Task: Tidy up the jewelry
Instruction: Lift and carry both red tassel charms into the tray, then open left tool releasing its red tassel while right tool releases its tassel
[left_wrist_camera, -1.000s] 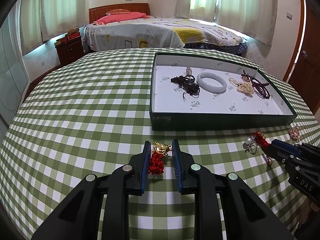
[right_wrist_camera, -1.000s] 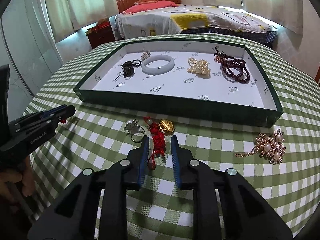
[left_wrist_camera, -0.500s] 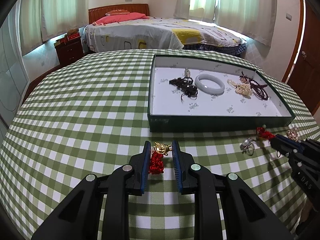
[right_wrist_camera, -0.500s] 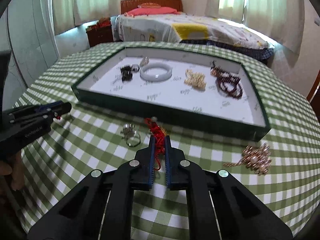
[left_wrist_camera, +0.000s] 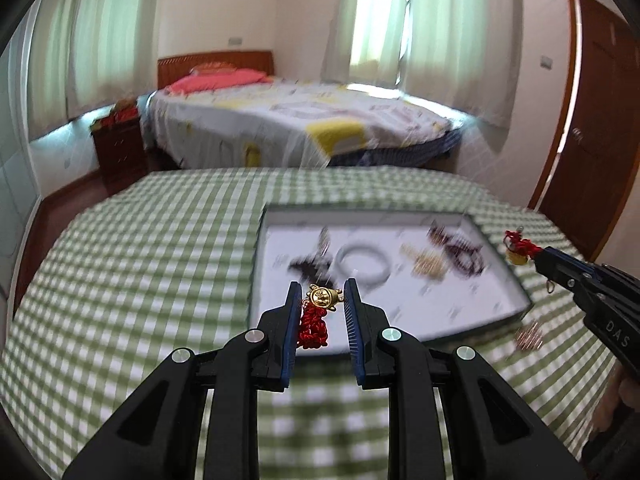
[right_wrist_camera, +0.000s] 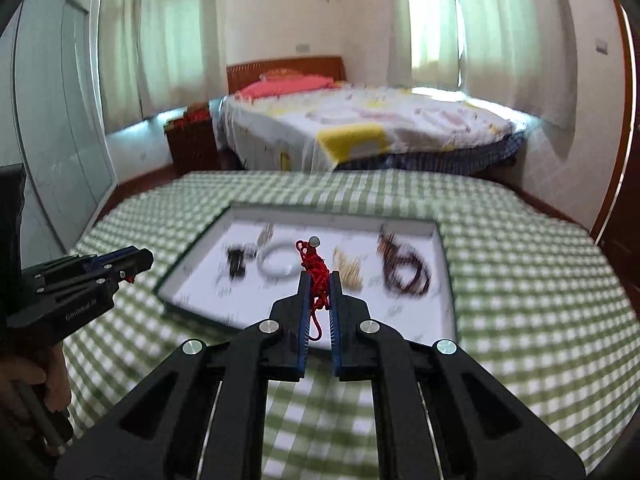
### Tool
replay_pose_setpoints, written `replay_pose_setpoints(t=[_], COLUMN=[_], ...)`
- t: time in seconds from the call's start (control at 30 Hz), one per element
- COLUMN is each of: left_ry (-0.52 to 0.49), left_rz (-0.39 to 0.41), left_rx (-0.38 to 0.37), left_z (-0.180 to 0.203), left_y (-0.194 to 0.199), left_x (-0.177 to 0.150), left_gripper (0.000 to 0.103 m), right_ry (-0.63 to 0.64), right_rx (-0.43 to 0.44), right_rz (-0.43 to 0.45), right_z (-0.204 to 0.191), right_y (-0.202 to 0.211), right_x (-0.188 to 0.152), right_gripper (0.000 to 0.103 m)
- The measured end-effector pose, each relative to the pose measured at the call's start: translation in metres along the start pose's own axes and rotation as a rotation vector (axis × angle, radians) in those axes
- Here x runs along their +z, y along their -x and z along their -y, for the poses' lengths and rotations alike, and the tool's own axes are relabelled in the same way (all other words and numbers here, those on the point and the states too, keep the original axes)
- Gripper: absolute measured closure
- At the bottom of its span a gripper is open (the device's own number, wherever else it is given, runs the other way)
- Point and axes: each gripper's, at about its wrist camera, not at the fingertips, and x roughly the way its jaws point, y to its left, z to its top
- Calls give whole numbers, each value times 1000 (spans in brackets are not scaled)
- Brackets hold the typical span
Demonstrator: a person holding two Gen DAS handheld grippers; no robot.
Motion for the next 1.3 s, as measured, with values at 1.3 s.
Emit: replay_pose_setpoints(t=[1.3], left_ry=[-12], left_rz=[-218], left_rx=[-30], left_z=[32], left_y=[-129], left_x=[-24], left_gripper=[60], right_ry=[-72], right_rx=[-26], right_rz=[-263], right_z=[34], right_y=[-123], right_x=[-46], right_gripper=[75])
